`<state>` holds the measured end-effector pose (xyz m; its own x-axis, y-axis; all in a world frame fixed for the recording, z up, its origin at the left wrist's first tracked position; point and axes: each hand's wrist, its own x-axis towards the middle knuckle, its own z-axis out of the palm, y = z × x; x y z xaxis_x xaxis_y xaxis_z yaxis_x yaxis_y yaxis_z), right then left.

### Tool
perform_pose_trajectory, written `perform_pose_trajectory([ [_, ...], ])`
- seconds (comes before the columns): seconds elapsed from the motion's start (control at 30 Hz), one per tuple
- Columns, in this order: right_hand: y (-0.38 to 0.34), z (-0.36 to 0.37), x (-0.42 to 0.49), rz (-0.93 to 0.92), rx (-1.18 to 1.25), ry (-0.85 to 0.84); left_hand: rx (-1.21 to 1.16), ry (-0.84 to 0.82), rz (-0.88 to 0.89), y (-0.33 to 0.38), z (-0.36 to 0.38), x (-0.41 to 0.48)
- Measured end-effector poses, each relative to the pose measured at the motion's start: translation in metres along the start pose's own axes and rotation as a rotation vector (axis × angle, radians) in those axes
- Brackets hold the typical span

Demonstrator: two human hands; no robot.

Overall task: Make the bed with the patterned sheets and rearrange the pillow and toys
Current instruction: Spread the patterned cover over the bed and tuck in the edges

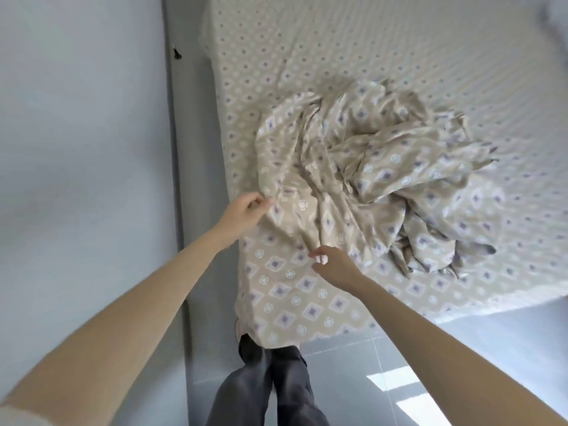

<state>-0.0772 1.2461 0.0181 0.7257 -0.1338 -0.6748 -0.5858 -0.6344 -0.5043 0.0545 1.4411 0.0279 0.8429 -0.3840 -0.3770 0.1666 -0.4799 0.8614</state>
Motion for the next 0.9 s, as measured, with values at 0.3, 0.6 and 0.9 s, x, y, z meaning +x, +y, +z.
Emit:
perform_pose_trajectory([
  [0.3,-0.030,-0.045,-0.065,-0.103,-0.109,0.156,0.254,0.048,0.337,0.127,-0.003,-0.065],
  [0.6,-0.058,-0.095,-0.102,-0.206,-0.046,0.532,0.219,0.080,0.498,0.225,-0.008,-0.091],
  [0.9,-0.096,-0.130,-0.120,-0.224,-0.082,0.481,0.320,0.111,0.554,0.260,-0.035,-0.083],
])
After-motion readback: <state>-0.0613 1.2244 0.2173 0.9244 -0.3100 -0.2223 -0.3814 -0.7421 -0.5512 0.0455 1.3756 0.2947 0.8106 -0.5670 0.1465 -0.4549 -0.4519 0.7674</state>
